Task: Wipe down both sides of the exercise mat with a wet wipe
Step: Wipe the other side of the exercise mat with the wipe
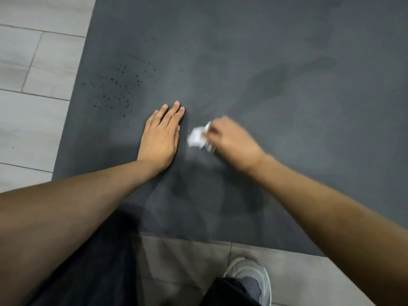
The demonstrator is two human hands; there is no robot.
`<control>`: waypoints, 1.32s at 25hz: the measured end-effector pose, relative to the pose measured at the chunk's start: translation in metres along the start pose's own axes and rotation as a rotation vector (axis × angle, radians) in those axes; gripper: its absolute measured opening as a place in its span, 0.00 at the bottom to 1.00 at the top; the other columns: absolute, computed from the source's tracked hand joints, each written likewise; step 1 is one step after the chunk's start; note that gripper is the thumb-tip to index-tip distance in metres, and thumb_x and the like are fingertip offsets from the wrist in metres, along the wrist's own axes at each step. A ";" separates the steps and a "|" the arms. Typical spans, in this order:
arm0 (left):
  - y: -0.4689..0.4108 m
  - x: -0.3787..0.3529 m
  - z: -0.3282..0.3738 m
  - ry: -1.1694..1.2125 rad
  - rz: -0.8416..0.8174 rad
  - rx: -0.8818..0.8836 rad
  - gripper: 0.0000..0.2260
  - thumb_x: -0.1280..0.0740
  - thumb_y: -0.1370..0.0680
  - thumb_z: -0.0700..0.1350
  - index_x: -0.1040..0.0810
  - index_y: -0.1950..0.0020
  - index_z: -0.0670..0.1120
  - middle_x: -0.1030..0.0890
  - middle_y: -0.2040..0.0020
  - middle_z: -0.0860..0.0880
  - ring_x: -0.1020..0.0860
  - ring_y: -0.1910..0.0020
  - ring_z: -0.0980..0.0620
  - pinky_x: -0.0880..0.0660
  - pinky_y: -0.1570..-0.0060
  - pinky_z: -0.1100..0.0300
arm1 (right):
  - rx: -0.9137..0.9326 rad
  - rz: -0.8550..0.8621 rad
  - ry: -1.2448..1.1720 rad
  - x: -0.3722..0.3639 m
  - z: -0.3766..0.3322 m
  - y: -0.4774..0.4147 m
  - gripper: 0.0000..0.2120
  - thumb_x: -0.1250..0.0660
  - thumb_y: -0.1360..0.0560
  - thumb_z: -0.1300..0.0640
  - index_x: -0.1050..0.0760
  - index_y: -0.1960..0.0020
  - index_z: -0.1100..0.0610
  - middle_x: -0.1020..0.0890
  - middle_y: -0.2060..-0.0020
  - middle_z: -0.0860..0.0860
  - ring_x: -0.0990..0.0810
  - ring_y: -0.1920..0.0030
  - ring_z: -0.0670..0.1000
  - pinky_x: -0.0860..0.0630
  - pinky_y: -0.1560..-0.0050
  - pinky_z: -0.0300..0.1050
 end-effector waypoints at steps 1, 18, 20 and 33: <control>0.001 0.000 0.001 0.000 0.006 0.007 0.22 0.46 0.15 0.44 0.33 0.21 0.44 0.34 0.20 0.46 0.36 0.22 0.40 0.42 0.22 0.46 | -0.147 0.084 0.105 0.007 0.039 -0.012 0.12 0.38 0.22 0.54 0.19 0.53 0.60 0.23 0.59 0.58 0.25 0.58 0.60 0.29 0.56 0.55; 0.003 0.006 0.015 0.009 0.039 0.056 0.23 0.45 0.18 0.43 0.33 0.22 0.43 0.34 0.20 0.45 0.37 0.21 0.40 0.44 0.21 0.45 | 0.069 0.179 0.078 0.006 0.016 0.058 0.11 0.37 0.20 0.56 0.18 0.44 0.57 0.21 0.57 0.58 0.24 0.60 0.60 0.33 0.62 0.52; 0.004 0.007 0.023 -0.008 0.042 0.062 0.23 0.45 0.18 0.45 0.33 0.22 0.44 0.34 0.20 0.44 0.37 0.21 0.39 0.45 0.21 0.42 | -0.391 0.282 0.149 0.027 0.094 0.045 0.10 0.36 0.23 0.54 0.17 0.48 0.53 0.22 0.58 0.57 0.23 0.60 0.62 0.31 0.61 0.52; -0.003 -0.014 0.076 0.033 -0.030 -0.131 0.26 0.47 0.21 0.41 0.34 0.21 0.45 0.35 0.20 0.46 0.38 0.21 0.40 0.44 0.21 0.47 | 0.079 0.051 0.001 -0.006 -0.054 0.116 0.10 0.38 0.20 0.60 0.20 0.45 0.61 0.23 0.58 0.57 0.27 0.61 0.58 0.35 0.61 0.53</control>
Point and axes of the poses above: each hand's wrist, its own y-axis away from the middle knuckle, its own x-axis out of the back of the hand, z = x × y, the point moved 3 cm from there along -y, towards the middle knuckle
